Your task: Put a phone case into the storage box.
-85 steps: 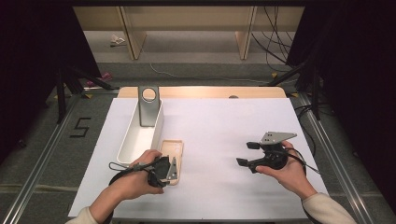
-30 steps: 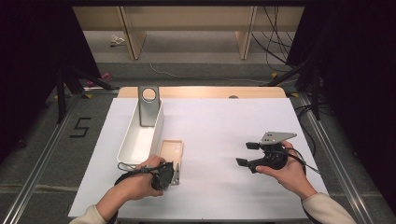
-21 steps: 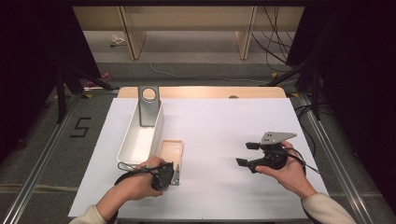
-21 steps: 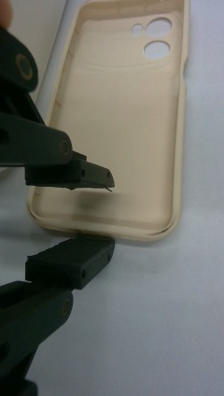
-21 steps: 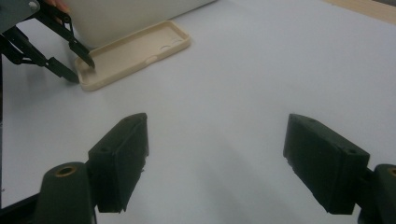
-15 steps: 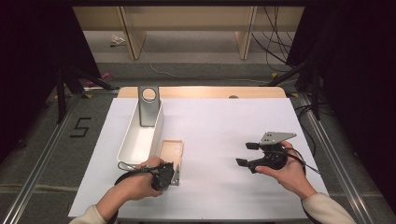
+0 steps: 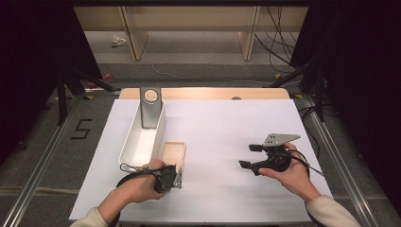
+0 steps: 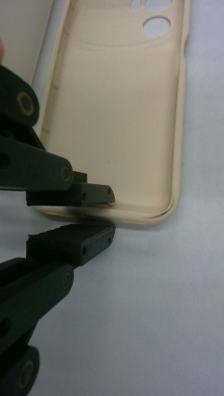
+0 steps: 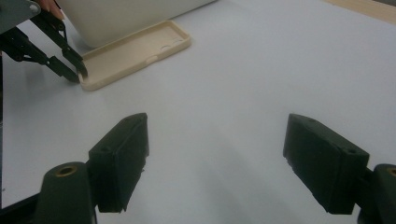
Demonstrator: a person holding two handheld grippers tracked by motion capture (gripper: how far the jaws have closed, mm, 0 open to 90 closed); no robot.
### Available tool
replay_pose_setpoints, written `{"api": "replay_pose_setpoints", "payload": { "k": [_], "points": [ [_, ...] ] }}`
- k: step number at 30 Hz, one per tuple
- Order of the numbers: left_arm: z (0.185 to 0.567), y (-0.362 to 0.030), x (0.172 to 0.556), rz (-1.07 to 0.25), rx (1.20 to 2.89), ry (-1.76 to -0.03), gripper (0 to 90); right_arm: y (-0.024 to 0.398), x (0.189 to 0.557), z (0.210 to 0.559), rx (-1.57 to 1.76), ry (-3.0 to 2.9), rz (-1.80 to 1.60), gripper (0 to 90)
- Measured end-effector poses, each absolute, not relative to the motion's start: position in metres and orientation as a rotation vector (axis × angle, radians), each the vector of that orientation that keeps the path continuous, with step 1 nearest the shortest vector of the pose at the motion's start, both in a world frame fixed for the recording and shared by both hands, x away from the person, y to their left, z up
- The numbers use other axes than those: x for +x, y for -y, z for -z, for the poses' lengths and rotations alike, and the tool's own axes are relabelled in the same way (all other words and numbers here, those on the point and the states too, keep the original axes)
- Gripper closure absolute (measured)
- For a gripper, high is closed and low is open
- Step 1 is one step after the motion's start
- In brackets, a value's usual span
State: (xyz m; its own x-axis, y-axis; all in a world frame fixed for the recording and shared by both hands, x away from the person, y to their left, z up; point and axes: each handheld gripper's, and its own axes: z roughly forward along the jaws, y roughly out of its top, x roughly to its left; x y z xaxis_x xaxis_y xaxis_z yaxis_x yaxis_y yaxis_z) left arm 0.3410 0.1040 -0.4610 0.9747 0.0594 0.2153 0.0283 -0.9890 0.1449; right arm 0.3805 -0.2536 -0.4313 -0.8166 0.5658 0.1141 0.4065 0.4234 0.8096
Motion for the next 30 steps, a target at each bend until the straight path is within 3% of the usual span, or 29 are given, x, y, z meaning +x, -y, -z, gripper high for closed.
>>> {"api": "replay_pose_setpoints", "payload": {
  "k": [30],
  "points": [
    [0.4604, -0.1046, 0.3404, -0.309, 2.984, -0.033, 85.7, 0.2532, 0.3803, 0.4312, 0.857, -2.499, -1.347, 23.3]
  ]
}}
